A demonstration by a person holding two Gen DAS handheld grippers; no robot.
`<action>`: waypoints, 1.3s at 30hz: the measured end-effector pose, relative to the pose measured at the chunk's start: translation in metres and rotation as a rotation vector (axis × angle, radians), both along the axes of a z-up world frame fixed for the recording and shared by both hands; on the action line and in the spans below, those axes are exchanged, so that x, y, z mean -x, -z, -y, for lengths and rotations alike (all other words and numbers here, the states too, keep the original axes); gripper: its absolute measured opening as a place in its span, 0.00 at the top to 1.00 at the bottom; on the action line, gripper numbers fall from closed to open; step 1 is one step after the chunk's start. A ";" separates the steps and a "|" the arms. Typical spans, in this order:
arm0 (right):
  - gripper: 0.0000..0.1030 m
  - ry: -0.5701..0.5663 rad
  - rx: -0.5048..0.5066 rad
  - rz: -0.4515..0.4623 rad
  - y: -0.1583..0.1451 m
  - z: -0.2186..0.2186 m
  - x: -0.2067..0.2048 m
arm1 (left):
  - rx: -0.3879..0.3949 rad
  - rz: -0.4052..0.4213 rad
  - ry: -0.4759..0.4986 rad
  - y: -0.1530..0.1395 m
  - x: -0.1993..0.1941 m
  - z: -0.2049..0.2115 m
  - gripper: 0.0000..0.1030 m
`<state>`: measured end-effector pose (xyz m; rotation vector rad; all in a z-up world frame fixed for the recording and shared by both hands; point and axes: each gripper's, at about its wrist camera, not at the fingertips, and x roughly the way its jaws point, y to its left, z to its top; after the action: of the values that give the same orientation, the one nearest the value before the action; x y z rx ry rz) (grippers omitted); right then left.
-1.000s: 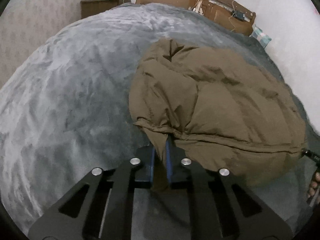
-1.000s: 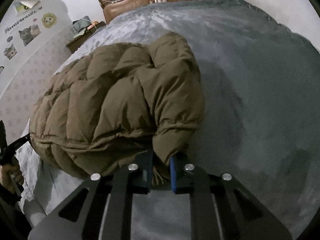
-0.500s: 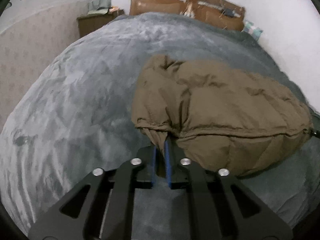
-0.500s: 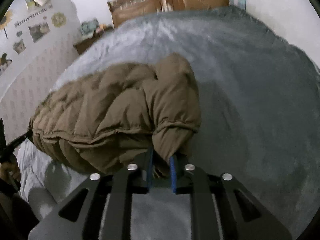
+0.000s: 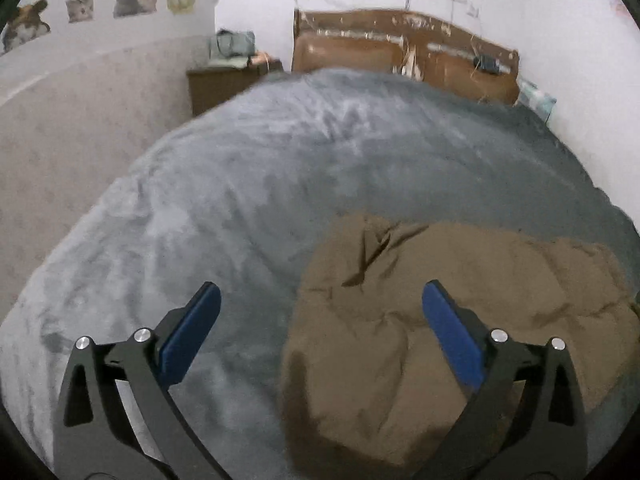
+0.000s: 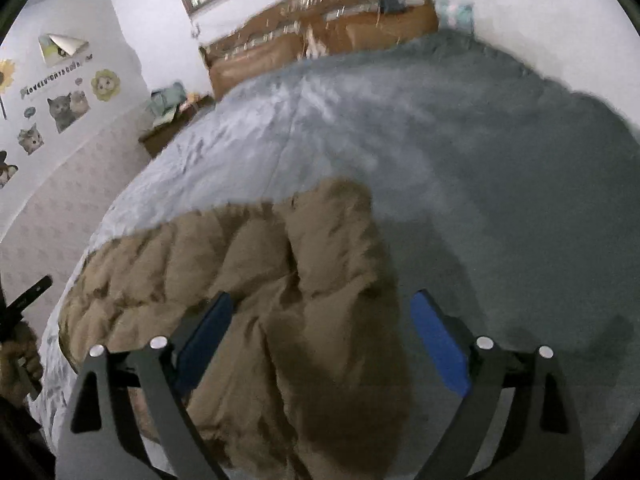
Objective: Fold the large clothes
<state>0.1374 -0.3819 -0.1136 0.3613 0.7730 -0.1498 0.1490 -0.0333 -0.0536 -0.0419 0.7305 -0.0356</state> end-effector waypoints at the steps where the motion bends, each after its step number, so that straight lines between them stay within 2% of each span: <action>1: 0.19 -0.019 0.009 -0.031 0.009 -0.002 -0.008 | 0.006 -0.041 0.002 0.014 -0.007 0.002 0.07; 2: 0.28 -0.027 0.021 -0.049 0.017 -0.005 -0.015 | 0.020 -0.084 0.007 0.027 -0.011 0.003 0.11; 3: 0.52 -0.037 0.011 -0.063 0.024 -0.005 -0.021 | 0.047 -0.135 0.015 0.041 -0.016 0.004 0.21; 4: 0.63 -0.040 -0.003 -0.071 0.028 -0.004 -0.024 | 0.104 -0.189 0.040 0.057 -0.022 0.004 0.43; 5: 0.70 -0.036 -0.004 -0.061 0.028 -0.005 -0.024 | 0.152 -0.219 0.073 0.070 -0.026 0.005 0.56; 6: 0.78 -0.048 0.013 -0.044 0.024 -0.008 -0.024 | 0.153 -0.217 0.082 0.074 -0.028 0.007 0.75; 7: 0.82 -0.059 0.060 -0.030 0.017 -0.013 -0.024 | 0.137 -0.176 0.091 0.073 -0.026 0.010 0.87; 9: 0.85 -0.065 0.170 0.024 -0.003 -0.026 -0.021 | 0.146 -0.112 0.079 0.061 -0.022 0.011 0.94; 11: 0.85 -0.045 0.240 0.092 -0.025 -0.031 -0.015 | 0.150 -0.002 0.049 0.035 -0.017 0.009 0.94; 12: 0.85 -0.040 0.280 0.130 -0.037 -0.035 -0.014 | 0.129 0.059 0.044 0.018 -0.014 0.012 0.94; 15: 0.85 -0.030 0.395 0.188 -0.054 -0.043 -0.020 | 0.069 0.191 0.030 -0.006 -0.011 0.024 0.94; 17: 0.85 -0.016 0.412 0.204 -0.055 -0.041 -0.025 | 0.045 0.234 0.017 -0.011 -0.015 0.031 0.92; 18: 0.80 -0.008 0.406 0.186 -0.049 -0.037 -0.031 | 0.049 0.223 0.009 -0.010 -0.021 0.031 0.88; 20: 0.61 -0.012 0.324 0.072 -0.025 -0.022 -0.050 | 0.064 0.076 -0.016 0.018 -0.044 0.031 0.63; 21: 0.34 0.014 0.223 -0.039 0.006 -0.006 -0.062 | 0.059 -0.032 -0.022 0.043 -0.058 0.032 0.38; 22: 0.21 0.041 0.179 -0.078 0.021 0.002 -0.064 | 0.058 -0.155 -0.040 0.077 -0.070 0.030 0.31; 23: 0.15 0.080 0.086 -0.087 0.043 0.014 -0.059 | 0.101 -0.193 -0.038 0.099 -0.071 0.026 0.26; 24: 0.11 0.090 0.061 -0.087 0.048 0.020 -0.055 | 0.122 -0.191 -0.044 0.111 -0.067 0.021 0.14; 25: 0.11 0.102 0.081 -0.096 0.044 0.021 -0.055 | 0.108 -0.188 -0.069 0.115 -0.064 0.016 0.10; 27: 0.10 0.140 0.190 -0.078 0.016 0.015 -0.055 | 0.083 -0.187 -0.119 0.102 -0.064 0.010 0.12; 29: 0.08 0.180 0.278 0.027 -0.027 0.001 -0.050 | 0.036 -0.078 -0.190 0.061 -0.056 0.007 0.15; 30: 0.03 0.187 0.307 0.096 -0.052 -0.014 -0.049 | 0.029 -0.020 -0.189 0.040 -0.051 0.013 0.13; 31: 0.02 0.178 0.310 0.141 -0.066 -0.027 -0.048 | 0.028 0.013 -0.167 0.026 -0.042 0.017 0.07; 32: 0.02 0.156 0.301 0.176 -0.076 -0.039 -0.049 | 0.026 0.036 -0.132 0.013 -0.036 0.027 0.03; 33: 0.02 0.108 0.279 0.199 -0.082 -0.058 -0.052 | 0.017 0.060 -0.066 0.004 -0.031 0.048 0.03; 35: 0.02 0.038 0.248 0.210 -0.080 -0.089 -0.060 | -0.002 0.097 -0.002 0.003 -0.021 0.078 0.03; 37: 0.02 -0.032 0.254 0.189 -0.064 -0.118 -0.072 | -0.027 0.141 0.046 0.008 -0.022 0.115 0.03; 39: 0.02 -0.066 0.287 0.136 -0.039 -0.138 -0.095 | -0.027 0.154 0.074 0.018 -0.015 0.121 0.03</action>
<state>0.2324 -0.2440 -0.0742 0.0728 0.6181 -0.1699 0.1642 -0.1539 -0.0712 0.0139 0.5779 -0.0988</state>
